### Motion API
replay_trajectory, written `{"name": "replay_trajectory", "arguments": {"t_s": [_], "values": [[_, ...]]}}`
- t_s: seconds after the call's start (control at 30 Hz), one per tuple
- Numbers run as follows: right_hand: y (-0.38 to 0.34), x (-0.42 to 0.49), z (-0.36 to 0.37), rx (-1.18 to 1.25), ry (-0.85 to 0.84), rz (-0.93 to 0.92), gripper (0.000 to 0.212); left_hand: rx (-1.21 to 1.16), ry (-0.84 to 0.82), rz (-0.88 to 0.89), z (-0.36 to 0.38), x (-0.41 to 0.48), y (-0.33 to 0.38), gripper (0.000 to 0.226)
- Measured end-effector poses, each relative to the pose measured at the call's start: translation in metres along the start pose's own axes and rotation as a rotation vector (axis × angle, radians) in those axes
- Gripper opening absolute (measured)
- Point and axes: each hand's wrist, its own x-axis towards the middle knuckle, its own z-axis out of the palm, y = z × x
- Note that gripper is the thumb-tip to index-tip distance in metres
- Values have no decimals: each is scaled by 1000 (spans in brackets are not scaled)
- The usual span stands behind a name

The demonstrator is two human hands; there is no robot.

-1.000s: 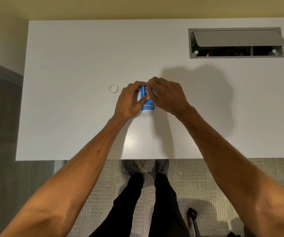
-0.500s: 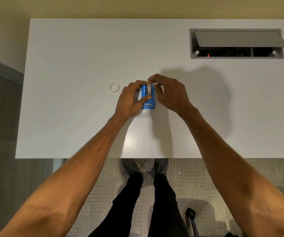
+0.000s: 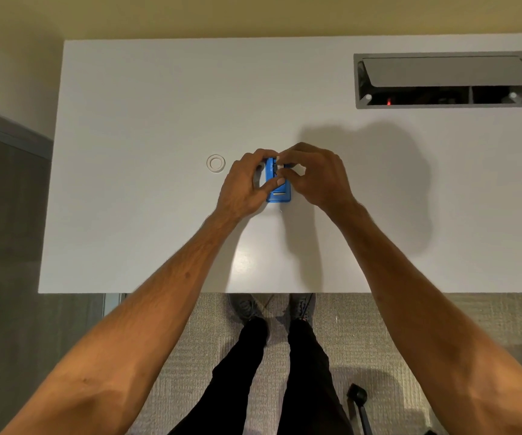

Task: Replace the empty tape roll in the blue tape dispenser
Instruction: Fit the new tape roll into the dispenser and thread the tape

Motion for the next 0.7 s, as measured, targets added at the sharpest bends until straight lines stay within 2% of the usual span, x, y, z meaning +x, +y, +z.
{"name": "replay_trajectory", "arguments": {"t_s": [0.33, 0.7], "values": [[-4, 8, -5, -26, -85, 27, 7, 70, -2, -1, 0, 1, -1, 52], [-11, 0, 3, -16, -5, 55, 8, 0, -66, 11, -6, 1, 0, 51]]}}
